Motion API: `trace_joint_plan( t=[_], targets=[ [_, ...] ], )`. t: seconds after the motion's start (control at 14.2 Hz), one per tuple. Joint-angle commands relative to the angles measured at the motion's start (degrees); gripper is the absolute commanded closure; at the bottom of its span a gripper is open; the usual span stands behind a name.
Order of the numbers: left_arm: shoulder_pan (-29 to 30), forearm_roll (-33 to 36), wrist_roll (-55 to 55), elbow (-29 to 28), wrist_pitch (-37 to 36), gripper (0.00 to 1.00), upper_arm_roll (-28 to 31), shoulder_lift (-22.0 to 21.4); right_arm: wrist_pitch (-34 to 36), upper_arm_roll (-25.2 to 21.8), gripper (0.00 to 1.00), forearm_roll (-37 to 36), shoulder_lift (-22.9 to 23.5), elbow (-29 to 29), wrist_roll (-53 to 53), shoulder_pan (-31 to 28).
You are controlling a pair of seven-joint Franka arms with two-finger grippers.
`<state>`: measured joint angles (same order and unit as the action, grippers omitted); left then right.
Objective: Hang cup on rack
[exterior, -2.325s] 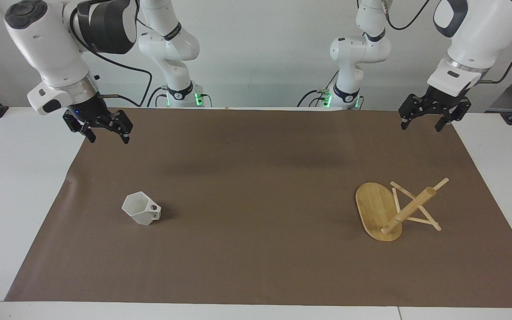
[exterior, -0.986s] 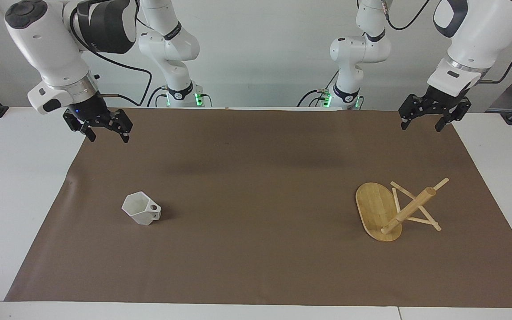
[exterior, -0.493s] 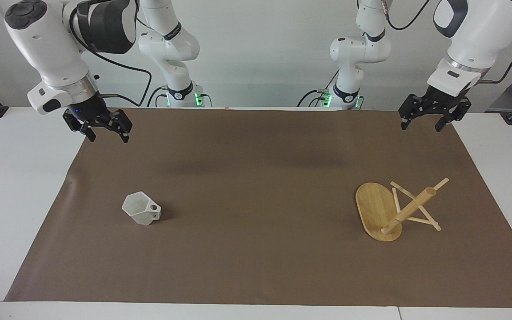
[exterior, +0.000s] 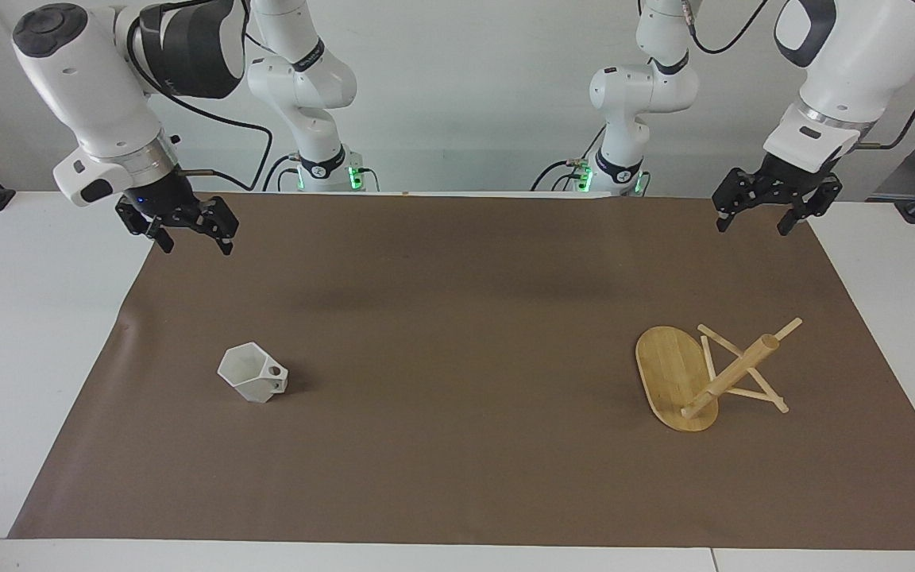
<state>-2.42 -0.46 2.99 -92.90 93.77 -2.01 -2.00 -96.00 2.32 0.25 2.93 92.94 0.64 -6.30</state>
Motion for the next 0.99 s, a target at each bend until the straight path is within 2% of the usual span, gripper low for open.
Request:
trace_joint_plan(
  t=[0.0, 0.63, 0.92],
  targets=[
    [0.9, -0.6, 0.4, -1.0, -0.4, 0.00, -0.5, -0.9, -4.9, -0.1, 0.00, -1.0, -2.2, 4.3, 1.3, 0.0],
    [0.9, -0.6, 0.5, -1.0, -0.4, 0.00, -0.5, -0.9, -13.1, -0.1, 0.00, -1.0, -2.4, 9.5, 1.3, 0.0],
    [0.9, -0.6, 0.5, -1.0, -0.4, 0.00, -0.5, -0.9, -14.1, -0.2, 0.00, -1.0, -1.8, 11.6, 0.5, 0.0]
  ],
)
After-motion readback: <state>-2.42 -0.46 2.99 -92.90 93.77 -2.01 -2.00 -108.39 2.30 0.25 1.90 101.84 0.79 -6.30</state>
